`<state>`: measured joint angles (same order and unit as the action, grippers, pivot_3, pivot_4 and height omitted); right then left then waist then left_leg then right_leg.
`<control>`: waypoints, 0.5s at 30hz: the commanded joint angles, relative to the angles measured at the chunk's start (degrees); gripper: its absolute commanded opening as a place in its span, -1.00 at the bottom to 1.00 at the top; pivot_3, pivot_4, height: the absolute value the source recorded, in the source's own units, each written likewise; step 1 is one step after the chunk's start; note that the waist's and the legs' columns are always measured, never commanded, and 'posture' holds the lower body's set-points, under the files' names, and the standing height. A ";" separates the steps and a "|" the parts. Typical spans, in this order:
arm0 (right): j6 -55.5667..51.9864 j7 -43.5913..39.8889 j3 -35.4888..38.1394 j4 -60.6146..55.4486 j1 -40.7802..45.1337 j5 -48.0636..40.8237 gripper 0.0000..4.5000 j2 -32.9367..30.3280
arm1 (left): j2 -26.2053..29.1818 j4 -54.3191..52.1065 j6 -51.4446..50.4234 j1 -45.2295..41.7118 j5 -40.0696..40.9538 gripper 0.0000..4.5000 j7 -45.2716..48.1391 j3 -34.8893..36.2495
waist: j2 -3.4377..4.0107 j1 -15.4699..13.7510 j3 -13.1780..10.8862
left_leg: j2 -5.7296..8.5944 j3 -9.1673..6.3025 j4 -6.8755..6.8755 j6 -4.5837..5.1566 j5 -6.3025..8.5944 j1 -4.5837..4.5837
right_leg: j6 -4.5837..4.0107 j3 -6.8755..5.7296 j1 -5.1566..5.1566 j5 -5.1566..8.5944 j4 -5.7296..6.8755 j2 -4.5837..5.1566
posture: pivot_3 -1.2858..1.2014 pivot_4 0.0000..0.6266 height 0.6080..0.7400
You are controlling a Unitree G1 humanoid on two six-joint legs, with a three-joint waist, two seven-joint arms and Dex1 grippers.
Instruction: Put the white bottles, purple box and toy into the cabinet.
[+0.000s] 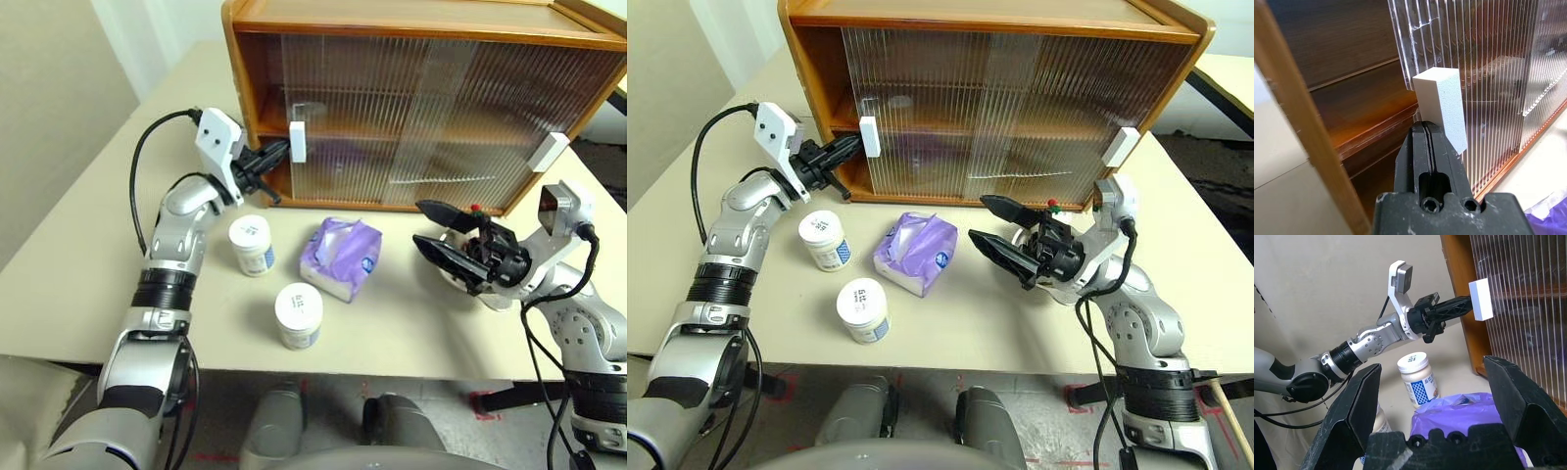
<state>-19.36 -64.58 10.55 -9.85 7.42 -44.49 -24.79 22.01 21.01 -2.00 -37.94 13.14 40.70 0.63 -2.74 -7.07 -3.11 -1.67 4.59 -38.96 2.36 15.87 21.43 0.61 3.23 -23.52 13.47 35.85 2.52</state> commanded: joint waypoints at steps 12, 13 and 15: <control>0.36 4.25 2.30 -5.92 -2.91 -3.62 1.00 0.46 | -3.73 2.08 -2.80 -6.08 -1.81 -0.98 3.23 -4.38 | -0.01 0.26 -0.05 | 0.01 -0.06 -0.02 0.01 -0.01 0.03 | 0.03 0.02 0.01 0.02 -0.03 -0.04 | 0.14 -0.81 1.00; 0.52 4.38 2.17 -6.23 -3.17 -3.53 1.00 0.50 | -4.07 2.68 -2.95 -6.39 -1.96 -0.98 3.39 -4.65 | 0.00 0.39 -0.05 | 0.01 -0.06 -0.02 0.01 -0.01 0.04 | 0.03 0.03 0.01 0.02 -0.03 -0.06 | 0.14 -0.82 1.00; 0.97 4.95 2.20 -6.65 -3.53 -3.42 1.00 0.86 | -4.81 4.23 -2.30 -7.14 -2.35 -0.98 4.18 -5.43 | 0.00 0.67 -0.05 | 0.00 -0.09 -0.02 0.02 -0.01 0.03 | 0.04 0.06 0.02 0.03 -0.03 -0.11 | 0.13 -0.81 1.00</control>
<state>-19.43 -60.23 12.11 -15.21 4.53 -47.58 -24.03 17.92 23.62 -4.27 -44.44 11.99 43.84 -3.29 -2.74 -6.41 -3.17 -1.66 4.50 -38.99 2.38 15.86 21.46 0.65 3.30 -23.49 13.51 35.82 2.40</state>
